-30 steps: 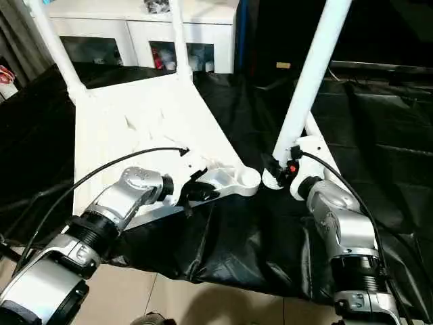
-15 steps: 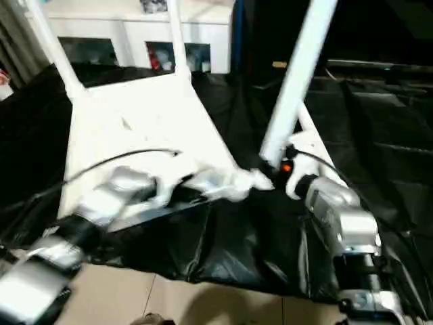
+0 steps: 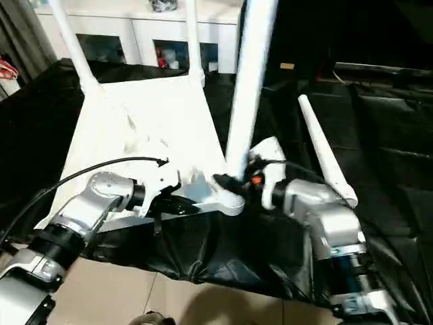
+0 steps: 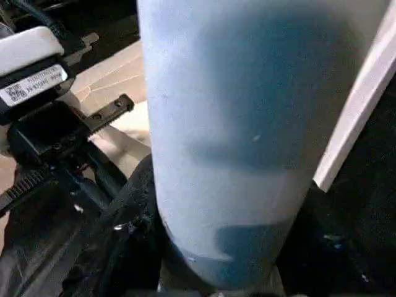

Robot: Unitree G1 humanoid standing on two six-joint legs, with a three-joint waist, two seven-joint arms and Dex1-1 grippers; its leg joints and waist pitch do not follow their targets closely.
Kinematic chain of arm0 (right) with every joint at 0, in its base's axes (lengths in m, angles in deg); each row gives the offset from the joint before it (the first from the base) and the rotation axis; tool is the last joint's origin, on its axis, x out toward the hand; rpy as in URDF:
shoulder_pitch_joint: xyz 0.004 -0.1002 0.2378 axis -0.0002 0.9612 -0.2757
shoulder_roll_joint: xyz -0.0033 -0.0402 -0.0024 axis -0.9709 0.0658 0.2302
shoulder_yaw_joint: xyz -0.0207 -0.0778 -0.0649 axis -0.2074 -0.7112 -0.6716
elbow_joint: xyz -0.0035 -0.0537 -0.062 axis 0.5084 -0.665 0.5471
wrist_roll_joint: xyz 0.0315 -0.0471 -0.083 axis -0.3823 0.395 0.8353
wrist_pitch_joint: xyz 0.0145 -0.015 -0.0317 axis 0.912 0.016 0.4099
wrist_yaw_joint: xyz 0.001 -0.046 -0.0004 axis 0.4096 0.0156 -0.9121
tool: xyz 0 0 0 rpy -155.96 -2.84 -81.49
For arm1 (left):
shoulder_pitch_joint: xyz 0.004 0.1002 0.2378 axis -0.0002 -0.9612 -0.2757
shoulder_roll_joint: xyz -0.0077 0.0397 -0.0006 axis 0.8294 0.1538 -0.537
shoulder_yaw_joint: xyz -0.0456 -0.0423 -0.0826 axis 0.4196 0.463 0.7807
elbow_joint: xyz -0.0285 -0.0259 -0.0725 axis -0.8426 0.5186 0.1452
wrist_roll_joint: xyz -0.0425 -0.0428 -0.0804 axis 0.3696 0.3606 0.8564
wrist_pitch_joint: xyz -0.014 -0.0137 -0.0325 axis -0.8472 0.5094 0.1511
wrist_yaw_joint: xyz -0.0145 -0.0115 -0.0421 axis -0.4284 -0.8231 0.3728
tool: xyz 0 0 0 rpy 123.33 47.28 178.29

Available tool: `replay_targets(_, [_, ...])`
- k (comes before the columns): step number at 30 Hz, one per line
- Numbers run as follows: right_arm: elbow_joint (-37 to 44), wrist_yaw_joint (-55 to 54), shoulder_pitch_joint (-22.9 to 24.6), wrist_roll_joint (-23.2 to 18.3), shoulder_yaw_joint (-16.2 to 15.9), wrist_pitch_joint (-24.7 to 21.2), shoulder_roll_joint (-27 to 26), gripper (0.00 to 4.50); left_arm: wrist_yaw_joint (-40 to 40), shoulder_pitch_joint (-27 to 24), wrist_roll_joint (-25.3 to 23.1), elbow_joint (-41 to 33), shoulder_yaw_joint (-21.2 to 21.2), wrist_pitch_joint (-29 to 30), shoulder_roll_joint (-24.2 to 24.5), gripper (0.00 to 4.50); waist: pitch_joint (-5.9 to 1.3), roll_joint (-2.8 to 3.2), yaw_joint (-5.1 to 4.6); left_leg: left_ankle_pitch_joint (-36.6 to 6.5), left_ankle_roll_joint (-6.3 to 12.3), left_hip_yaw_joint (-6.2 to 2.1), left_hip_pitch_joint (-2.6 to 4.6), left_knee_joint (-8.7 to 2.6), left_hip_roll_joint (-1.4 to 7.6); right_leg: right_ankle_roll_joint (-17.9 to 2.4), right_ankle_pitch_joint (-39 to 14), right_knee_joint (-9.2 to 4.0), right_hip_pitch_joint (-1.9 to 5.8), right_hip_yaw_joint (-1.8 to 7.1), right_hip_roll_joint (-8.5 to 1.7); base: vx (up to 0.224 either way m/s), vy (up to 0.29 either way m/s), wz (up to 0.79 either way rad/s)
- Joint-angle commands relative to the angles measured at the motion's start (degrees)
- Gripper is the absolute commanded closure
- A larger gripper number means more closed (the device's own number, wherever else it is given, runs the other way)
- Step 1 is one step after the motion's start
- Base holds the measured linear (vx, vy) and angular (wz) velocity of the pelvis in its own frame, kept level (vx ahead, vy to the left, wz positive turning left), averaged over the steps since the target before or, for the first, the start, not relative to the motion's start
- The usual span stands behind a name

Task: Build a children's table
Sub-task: Insert table leg to table base

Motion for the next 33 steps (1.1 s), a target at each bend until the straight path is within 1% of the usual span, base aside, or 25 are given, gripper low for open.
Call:
replay_targets(1, [-2.0,-0.8,-0.9,1.5,-1.0,0.7,-0.3,2.59,1.6,-0.9,2.8,-1.2,1.6,-0.6,-0.8,4.50,-4.04,-1.69,0.08,-7.3,2.77,-1.34,0.88,-3.80,3.19,-8.9,-16.4,-4.55,2.77,3.00,-5.58,0.000,0.000,0.00])
replay_targets(5, [-4.2,-1.3,-1.6,2.2,-1.3,1.9,-0.9,2.59,2.3,-1.3,3.7,-1.8,2.1,-0.5,-0.8,4.50,-4.09,-1.74,0.05,-7.0,2.77,-1.32,0.85,-3.77,3.16,-8.9,-16.1,-4.45,2.81,3.00,-5.56,0.000,0.000,0.00])
replay_targets(6, [-4.4,-1.3,-1.6,2.3,-1.3,2.0,-0.9,2.59,2.3,-1.3,3.7,-1.8,2.1,-0.5,-0.8,4.50,-4.08,-1.86,0.05,-6.6,2.99,-1.34,0.77,-3.78,3.19,-8.8,-15.5,-4.36,2.88,3.03,-5.56,0.000,0.000,0.00])
replay_targets(7, [-4.6,-1.4,-1.7,2.4,-1.4,2.1,-1.0,2.59,2.0,-1.3,3.5,-2.0,2.1,-0.5,-0.7,4.50,-4.08,-1.77,0.01,-6.6,3.07,-1.34,0.78,-3.77,3.22,-8.9,-15.3,-4.35,2.86,3.02,-5.57,0.000,0.000,0.00])
replay_targets(8, [-4.8,-1.3,-1.7,2.6,-1.4,2.3,-1.0,2.59,1.4,-1.4,3.1,-2.0,2.1,-1.0,-0.7,4.50,-4.09,-1.91,-0.01,-6.6,3.16,-1.33,0.77,-3.76,3.17,-8.9,-15.3,-4.33,2.90,3.01,-5.56,0.000,0.000,0.00])
replay_targets(10, [-5.2,-1.2,-1.7,2.9,-1.4,2.5,-0.9,2.59,0.7,-1.4,2.8,-1.8,2.3,-1.1,-0.8,4.50,-3.99,-1.93,-0.05,-6.9,3.18,-1.29,0.76,-3.76,3.13,-8.8,-16.2,-4.46,2.85,3.00,-5.54,0.000,0.000,0.00])
replay_targets(11, [-5.4,-1.2,-1.7,3.0,-1.4,2.6,-0.9,2.59,0.5,-1.4,2.8,-1.6,2.5,-0.7,-0.9,4.05,-4.01,-1.93,-0.03,-7.1,3.10,-1.29,0.82,-3.77,3.14,-8.6,-16.7,-4.53,2.83,3.02,-5.58,0.000,0.000,0.00])
replay_targets(12, [-5.7,-1.1,-1.7,3.2,-1.5,2.8,-0.9,2.59,0.5,-1.3,2.7,-1.4,2.5,-0.2,-0.8,3.94,-3.98,-1.94,-0.04,-7.2,3.07,-1.30,0.80,-3.79,3.15,-8.6,-17.0,-4.55,2.83,3.02,-5.60,0.000,0.000,0.00])
replay_targets(13, [-5.9,-1.1,-1.7,3.3,-1.5,3.0,-0.9,2.59,0.6,-1.3,2.7,-1.3,2.5,0.4,-0.7,3.94,-3.98,-1.89,-0.04,-7.2,2.95,-1.30,0.81,-3.78,3.14,-8.5,-17.3,-4.57,2.83,2.99,-5.59,0.000,0.000,0.00])
replay_targets(14, [-6.0,-1.1,-1.6,3.3,-1.6,3.1,-0.9,2.59,0.7,-1.3,2.6,-1.2,2.5,0.4,-0.6,3.92,-4.09,-1.68,0.06,-7.3,2.77,-1.29,0.92,-3.75,3.23,-8.9,-16.9,-4.55,2.74,3.02,-5.65,0.000,0.000,0.00])
replay_targets(15, [-6.0,-1.1,-1.6,3.3,-1.6,3.1,-0.9,2.59,0.7,-1.3,2.6,-1.2,2.5,0.4,-0.6,3.92,-4.05,-1.67,0.03,-7.5,2.75,-1.28,0.97,-3.80,3.29,-9.0,-16.7,-4.62,2.65,3.02,-5.52,0.000,0.000,0.00])
replay_targets(16, [-6.2,-1.1,-1.6,3.5,-1.6,3.2,-0.9,2.59,0.5,-1.3,2.1,-1.1,2.4,0.2,-0.4,3.66,-4.08,-1.44,0.01,-7.9,2.44,-1.44,0.99,-3.91,3.39,-9.2,-15.8,-4.50,2.67,2.98,-5.44,0.000,0.000,0.00])
replay_targets(17, [-6.5,-1.1,-1.5,3.8,-1.6,3.5,-1.0,2.59,0.4,-1.3,1.6,-0.3,2.5,-0.1,-0.3,3.66,-4.09,-1.70,-0.13,-8.5,2.18,-1.45,1.08,-4.02,3.45,-9.4,-14.8,-4.47,2.71,2.98,-5.41,0.000,0.000,0.00])
replay_targets(18, [-6.5,-1.1,-1.5,3.8,-1.6,3.5,-1.0,2.59,0.4,-1.3,1.6,-0.3,2.5,-0.1,-0.2,3.51,-4.06,-1.89,-0.21,-8.8,2.03,-1.46,1.07,-4.07,3.40,-9.7,-14.1,-4.38,2.80,3.00,-5.41,0.000,0.000,0.00])
replay_targets(20, [-6.6,-1.1,-1.5,3.9,-1.6,3.6,-1.0,2.59,0.5,-1.3,1.6,-0.1,2.5,0.0,-0.2,3.52,-4.05,-1.99,-0.13,-9.1,1.96,-1.38,1.08,-4.01,3.32,-9.8,-14.4,-4.46,2.87,3.10,-5.57,0.000,0.000,0.00])
replay_targets(21, [-6.5,-1.1,-1.5,3.9,-1.7,3.7,-1.0,2.59,0.7,-1.3,1.4,0.2,2.4,0.0,-0.1,3.76,-4.05,-1.89,-0.11,-9.2,1.88,-1.42,1.11,-4.01,3.35,-9.8,-14.5,-4.45,2.87,3.11,-5.62,0.000,0.000,0.00])
replay_targets(23, [-6.6,-1.1,-1.5,4.0,-1.7,3.8,-1.0,2.59,0.7,-1.1,0.8,0.9,2.0,0.0,0.4,3.90,-4.03,-2.04,-0.11,-9.5,1.73,-1.42,1.11,-4.04,3.36,-9.8,-14.7,-4.47,2.90,3.10,-5.57,0.000,0.000,0.00])
replay_targets(24, [-6.6,-1.1,-1.5,4.0,-1.7,3.8,-1.0,2.59,0.7,-1.1,0.8,0.9,2.0,0.0,0.4,3.90,-4.06,-1.94,-0.08,-9.5,1.70,-1.47,1.12,-4.04,3.36,-9.8,-14.7,-4.43,2.90,3.09,-5.58,0.000,0.000,0.00])
replay_targets(25, [-6.7,-1.0,-1.5,4.1,-1.8,3.9,-1.1,2.59,0.7,-1.1,0.6,1.1,1.9,0.0,0.6,4.00,-4.10,-1.99,-0.12,-9.2,1.73,-1.46,1.11,-4.04,3.36,-9.9,-14.1,-4.39,2.93,3.09,-5.53,0.000,0.000,0.00])
replay_targets(26, [-6.8,-1.1,-1.6,4.2,-1.8,4.0,-1.1,2.59,0.4,-1.0,0.2,1.4,1.8,-0.1,0.7,4.00,-4.11,-1.94,-0.14,-9.1,1.74,-1.45,1.15,-4.03,3.39,-10.1,-13.5,-4.34,2.87,3.09,-5.50,0.000,0.000,0.00])
replay_targets(27, [-6.8,-1.1,-1.6,4.2,-1.8,4.0,-1.1,2.59,0.4,-1.0,0.2,1.4,1.8,-0.1,0.7,4.24,-4.11,-1.97,-0.17,-9.2,1.70,-1.43,1.16,-4.03,3.40,-10.3,-13.3,-4.31,2.87,3.10,-5.45,0.000,0.000,0.00])
replay_targets(29, [-7.0,-1.1,-1.7,4.3,-1.9,4.2,-1.1,2.59,0.2,-0.9,0.0,1.6,1.7,0.0,0.9,4.29,-4.03,-2.02,-0.17,-9.6,1.62,-1.46,1.13,-4.07,3.38,-10.4,-13.8,-4.36,2.94,3.09,-5.54,0.000,0.000,0.00])
replay_targets(30, [-7.1,-1.1,-1.8,4.3,-1.9,4.3,-1.2,2.59,0.0,-0.7,-0.2,1.9,1.7,0.0,0.9,4.44,-4.04,-2.05,-0.17,-9.7,1.62,-1.46,1.14,-4.08,3.37,-10.3,-14.0,-4.39,2.95,3.08,-5.55,0.000,0.000,0.00])
replay_targets(31, [-7.2,-1.0,-1.9,4.4,-2.0,4.4,-1.2,2.59,-0.1,-0.6,-0.1,2.1,1.8,0.3,0.9,4.48,-4.03,-2.05,-0.18,-9.8,1.51,-1.48,1.16,-4.08,3.38,-10.2,-14.5,-4.42,2.94,3.09,-5.57,0.000,0.000,0.00])
replay_targets(33, [-7.3,-1.0,-2.0,4.5,-2.0,4.5,-1.3,2.59,0.1,-0.5,-0.1,2.2,1.8,0.6,0.9,4.50,-4.03,-2.04,-0.20,-9.8,1.49,-1.46,1.20,-4.09,3.38,-10.2,-14.4,-4.44,2.90,3.11,-5.53,0.000,0.000,0.00])
